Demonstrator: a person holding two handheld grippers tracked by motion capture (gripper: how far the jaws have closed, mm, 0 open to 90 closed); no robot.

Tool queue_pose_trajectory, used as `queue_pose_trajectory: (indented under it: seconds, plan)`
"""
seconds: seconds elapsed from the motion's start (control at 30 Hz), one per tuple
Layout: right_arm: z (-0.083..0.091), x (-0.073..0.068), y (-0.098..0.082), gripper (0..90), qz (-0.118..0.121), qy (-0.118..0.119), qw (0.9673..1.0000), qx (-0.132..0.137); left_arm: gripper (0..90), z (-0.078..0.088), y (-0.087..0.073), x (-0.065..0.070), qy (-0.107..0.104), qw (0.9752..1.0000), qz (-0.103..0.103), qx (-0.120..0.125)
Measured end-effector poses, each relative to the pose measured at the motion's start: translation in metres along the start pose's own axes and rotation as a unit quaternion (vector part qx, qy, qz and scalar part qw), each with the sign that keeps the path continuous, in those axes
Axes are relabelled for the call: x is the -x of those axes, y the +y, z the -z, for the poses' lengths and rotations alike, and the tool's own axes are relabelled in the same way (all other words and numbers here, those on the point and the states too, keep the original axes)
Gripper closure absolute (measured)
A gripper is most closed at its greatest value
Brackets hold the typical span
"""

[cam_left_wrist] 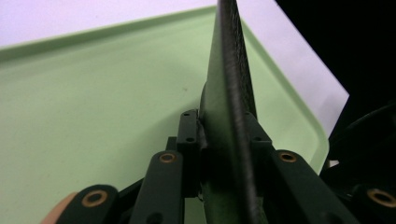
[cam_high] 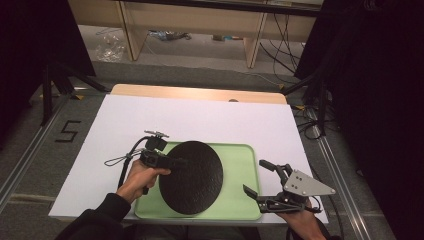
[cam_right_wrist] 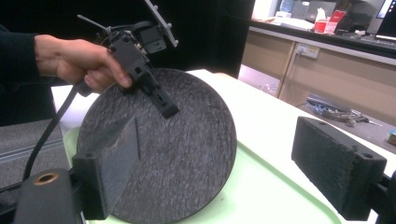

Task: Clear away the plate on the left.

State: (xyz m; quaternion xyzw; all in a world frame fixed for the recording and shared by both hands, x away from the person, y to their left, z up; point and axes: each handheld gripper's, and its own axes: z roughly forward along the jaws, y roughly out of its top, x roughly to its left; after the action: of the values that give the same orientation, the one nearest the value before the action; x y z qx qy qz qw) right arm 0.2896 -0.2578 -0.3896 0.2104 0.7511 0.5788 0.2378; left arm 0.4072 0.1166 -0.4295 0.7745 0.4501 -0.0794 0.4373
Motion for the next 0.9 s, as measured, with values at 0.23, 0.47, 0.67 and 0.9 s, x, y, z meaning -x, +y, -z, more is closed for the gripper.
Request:
queue_pose_trajectory:
  seconds: [0.23,0.47,0.67,0.9]
  plan:
    - [0.000,-0.001,0.000,16.4,0.000,-0.004,1.0000,0.004,70.8,-0.004,-0.005,-0.015,0.003,0.9998,0.019,-0.011]
    - [-0.001,0.000,0.000,16.4,0.001,-0.002,1.0000,0.004,69.5,-0.010,-0.006,-0.019,0.000,0.9991,0.035,-0.025]
    - [-0.002,-0.001,-0.001,16.4,-0.001,0.004,1.0000,0.005,67.4,-0.020,-0.006,-0.022,-0.003,0.9981,0.030,-0.053]
    - [-0.002,-0.001,0.000,16.5,0.003,0.002,1.0000,0.003,65.6,-0.023,-0.002,-0.021,0.000,0.9981,0.018,-0.059]
